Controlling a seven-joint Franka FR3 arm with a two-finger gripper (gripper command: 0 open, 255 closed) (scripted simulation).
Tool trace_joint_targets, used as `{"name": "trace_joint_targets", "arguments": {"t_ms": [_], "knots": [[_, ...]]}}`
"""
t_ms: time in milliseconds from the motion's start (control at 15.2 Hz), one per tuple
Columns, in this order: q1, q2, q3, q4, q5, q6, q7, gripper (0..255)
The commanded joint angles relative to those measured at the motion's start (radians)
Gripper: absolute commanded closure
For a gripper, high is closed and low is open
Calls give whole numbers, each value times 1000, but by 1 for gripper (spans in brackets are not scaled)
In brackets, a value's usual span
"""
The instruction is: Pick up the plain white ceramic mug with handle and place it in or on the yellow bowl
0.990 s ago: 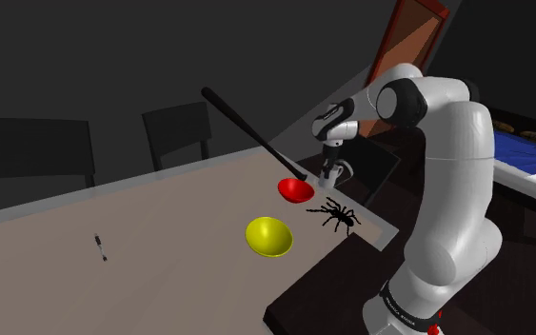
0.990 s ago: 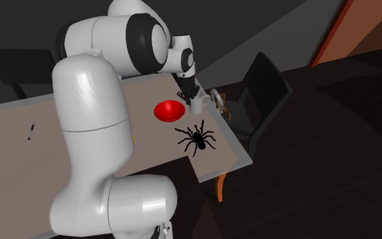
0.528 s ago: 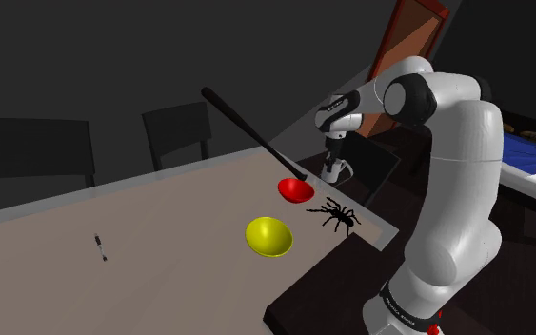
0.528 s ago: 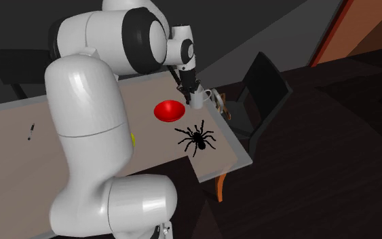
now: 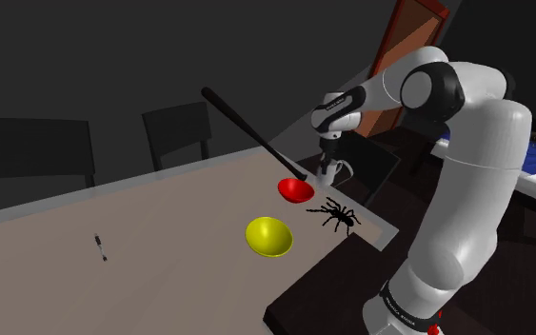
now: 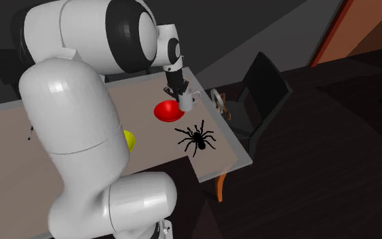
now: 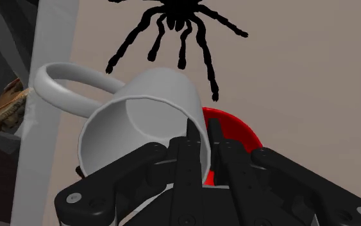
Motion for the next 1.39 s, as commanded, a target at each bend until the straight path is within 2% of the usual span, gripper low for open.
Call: {"name": "trace_joint_targets", "arguments": {"t_ms": [0, 660, 1320], "knots": [[30, -47, 7, -53, -17, 5, 45, 255], [168, -245, 93, -277, -70, 16, 300, 255], [297, -359, 226, -388, -44, -5, 546, 255]]}}
